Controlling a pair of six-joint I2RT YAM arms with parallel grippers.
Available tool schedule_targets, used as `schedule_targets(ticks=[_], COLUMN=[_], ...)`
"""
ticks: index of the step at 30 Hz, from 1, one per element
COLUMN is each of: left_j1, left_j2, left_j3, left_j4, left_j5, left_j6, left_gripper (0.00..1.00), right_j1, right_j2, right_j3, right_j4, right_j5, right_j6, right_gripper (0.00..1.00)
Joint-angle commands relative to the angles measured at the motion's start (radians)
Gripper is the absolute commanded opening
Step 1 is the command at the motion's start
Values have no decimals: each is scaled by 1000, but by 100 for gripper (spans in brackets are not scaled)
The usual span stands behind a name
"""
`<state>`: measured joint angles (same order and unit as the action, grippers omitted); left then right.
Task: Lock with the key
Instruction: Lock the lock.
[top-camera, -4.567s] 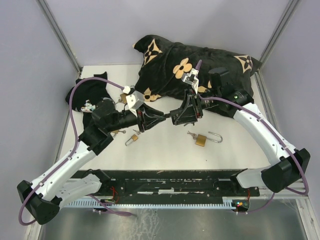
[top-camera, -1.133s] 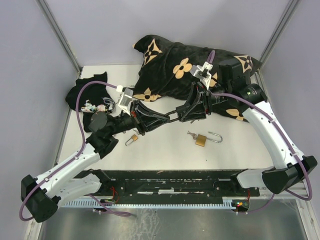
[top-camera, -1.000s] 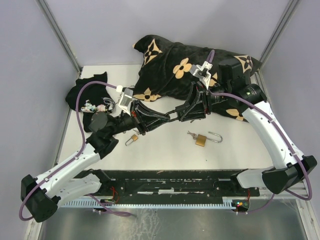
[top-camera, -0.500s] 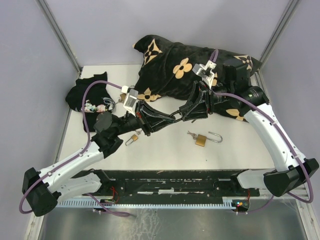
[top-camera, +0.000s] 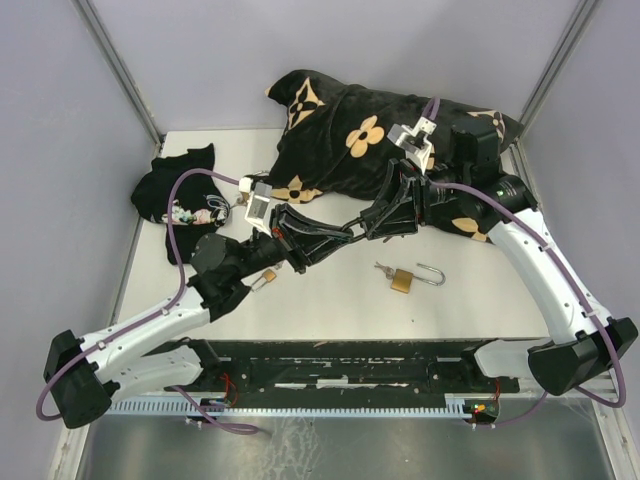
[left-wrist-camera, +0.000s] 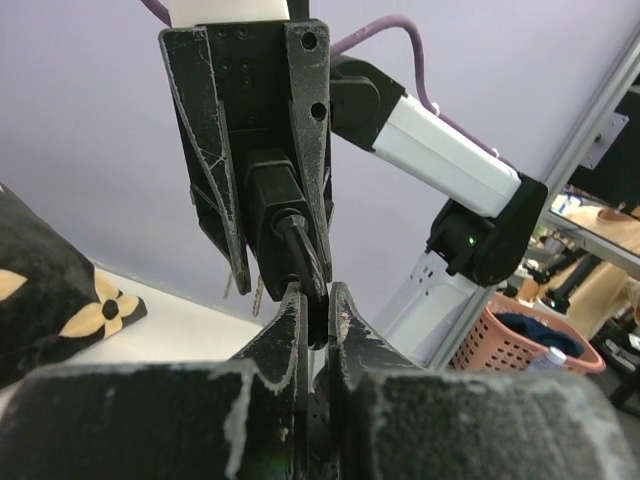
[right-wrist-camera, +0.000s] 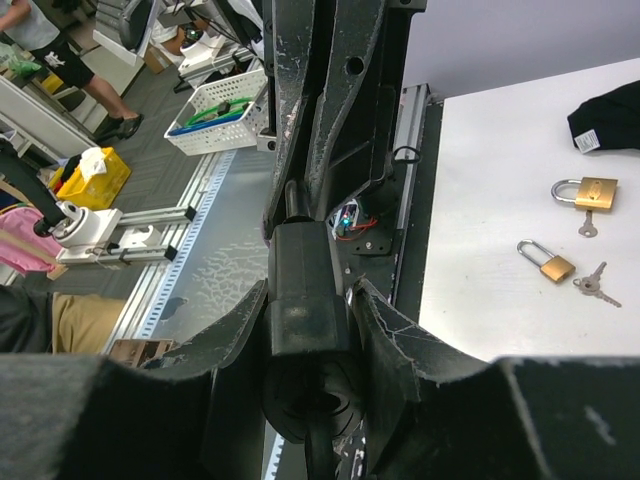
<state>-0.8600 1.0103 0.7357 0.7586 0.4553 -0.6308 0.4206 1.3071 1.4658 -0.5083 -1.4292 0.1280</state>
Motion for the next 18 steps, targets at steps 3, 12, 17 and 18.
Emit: schedule_targets(ticks=[3, 12, 17, 18], left_j1=[-99, -133, -157, -159], left_j2=[153, 208, 248, 259], left_j3=[10, 51, 33, 33], left_j4=[-30, -117, -89, -77], left_j5=[-205, -230, -236, -231], left_j6=[56, 84, 69, 63], left_gripper=[3, 3, 3, 3], right_j1=[103, 102, 101, 102], right_j2=[35, 39, 43, 41], right_j3=[-25, -9, -20, -22], right_j4=[144, 119, 148, 149], right_j5=[120, 144, 155, 157], right_j6=[68, 50, 74, 75], right_gripper=[2, 2, 2, 2])
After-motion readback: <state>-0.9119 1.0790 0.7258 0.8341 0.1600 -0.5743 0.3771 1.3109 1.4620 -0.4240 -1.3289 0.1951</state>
